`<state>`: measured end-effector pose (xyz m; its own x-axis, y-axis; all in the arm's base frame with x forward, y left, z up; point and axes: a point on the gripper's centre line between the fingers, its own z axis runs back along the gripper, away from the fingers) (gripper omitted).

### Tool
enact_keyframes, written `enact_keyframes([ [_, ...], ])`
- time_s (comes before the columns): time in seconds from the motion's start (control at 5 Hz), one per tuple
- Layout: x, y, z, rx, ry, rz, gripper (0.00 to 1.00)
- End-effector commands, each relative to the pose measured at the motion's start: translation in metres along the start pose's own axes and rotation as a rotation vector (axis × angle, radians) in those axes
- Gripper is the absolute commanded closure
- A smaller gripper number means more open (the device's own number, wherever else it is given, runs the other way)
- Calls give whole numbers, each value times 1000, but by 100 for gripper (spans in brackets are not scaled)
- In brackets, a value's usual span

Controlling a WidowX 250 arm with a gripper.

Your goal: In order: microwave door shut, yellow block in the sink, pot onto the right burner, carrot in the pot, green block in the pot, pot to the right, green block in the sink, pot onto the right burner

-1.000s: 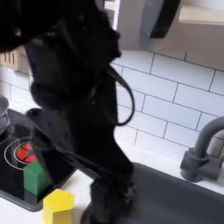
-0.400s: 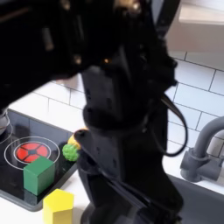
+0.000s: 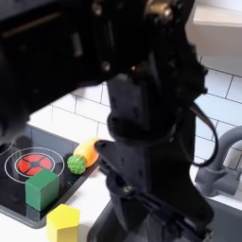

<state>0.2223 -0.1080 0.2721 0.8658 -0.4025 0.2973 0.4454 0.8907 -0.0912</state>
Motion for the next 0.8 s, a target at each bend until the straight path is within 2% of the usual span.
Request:
enact_keyframes([
  [0.0,12,-7,-1,-13,-15,-23,100],
  [0.6,27,20,5,21,-44,57,100],
])
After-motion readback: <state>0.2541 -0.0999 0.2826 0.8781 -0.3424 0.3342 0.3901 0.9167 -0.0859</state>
